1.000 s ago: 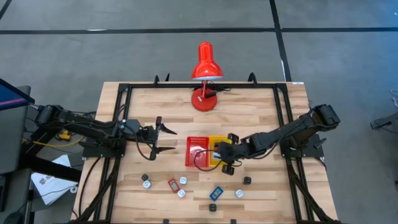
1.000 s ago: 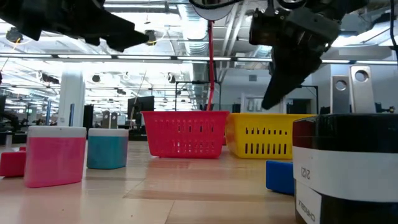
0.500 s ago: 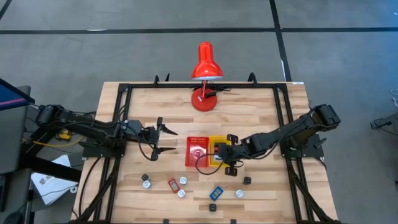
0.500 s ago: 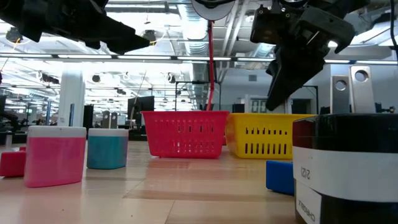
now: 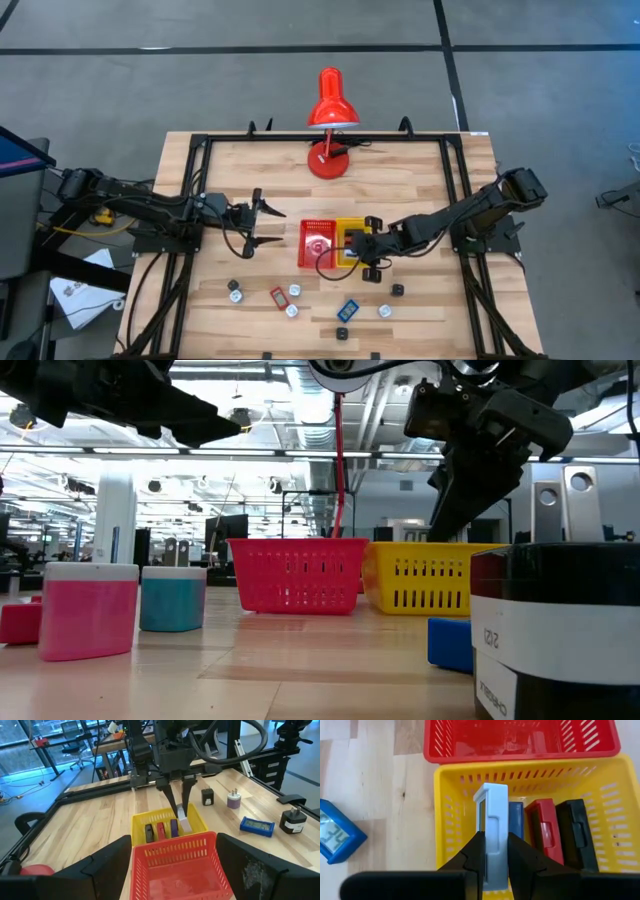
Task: Pick & Place Office items
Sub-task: Put the white digital timer into the yellow bin
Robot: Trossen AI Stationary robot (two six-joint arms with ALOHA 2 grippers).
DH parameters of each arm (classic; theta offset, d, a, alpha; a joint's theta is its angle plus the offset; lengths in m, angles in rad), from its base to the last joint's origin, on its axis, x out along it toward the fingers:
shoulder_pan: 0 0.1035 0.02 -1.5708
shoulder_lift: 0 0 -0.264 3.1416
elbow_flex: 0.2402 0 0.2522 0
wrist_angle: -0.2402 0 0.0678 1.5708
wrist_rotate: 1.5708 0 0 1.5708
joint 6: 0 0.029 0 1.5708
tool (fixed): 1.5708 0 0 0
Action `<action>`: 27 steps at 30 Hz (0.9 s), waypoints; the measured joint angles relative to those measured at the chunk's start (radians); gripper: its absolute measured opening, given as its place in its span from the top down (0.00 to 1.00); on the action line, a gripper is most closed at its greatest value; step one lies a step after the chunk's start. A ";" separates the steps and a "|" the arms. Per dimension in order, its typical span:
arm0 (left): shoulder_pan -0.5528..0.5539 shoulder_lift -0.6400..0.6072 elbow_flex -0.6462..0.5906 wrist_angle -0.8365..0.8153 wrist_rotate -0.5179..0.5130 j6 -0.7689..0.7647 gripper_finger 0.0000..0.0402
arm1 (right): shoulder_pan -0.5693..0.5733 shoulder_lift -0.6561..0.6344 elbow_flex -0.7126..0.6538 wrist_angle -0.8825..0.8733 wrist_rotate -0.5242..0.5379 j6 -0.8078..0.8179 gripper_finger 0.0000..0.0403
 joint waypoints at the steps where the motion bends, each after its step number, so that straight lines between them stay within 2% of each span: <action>1: 0.000 0.000 0.000 0.000 0.000 0.000 0.29 | 0.000 0.001 0.000 0.001 0.001 -0.002 0.87; 9: 0.000 0.000 0.000 0.010 0.001 0.000 0.29 | 0.006 0.080 0.000 0.037 -0.001 -0.019 0.87; 16: 0.000 0.005 0.001 0.022 0.004 0.000 0.29 | 0.006 0.098 0.001 0.029 0.001 -0.019 0.87; 27: 0.000 0.006 0.001 0.020 0.003 0.000 0.29 | 0.006 0.115 0.002 0.040 0.001 -0.013 0.80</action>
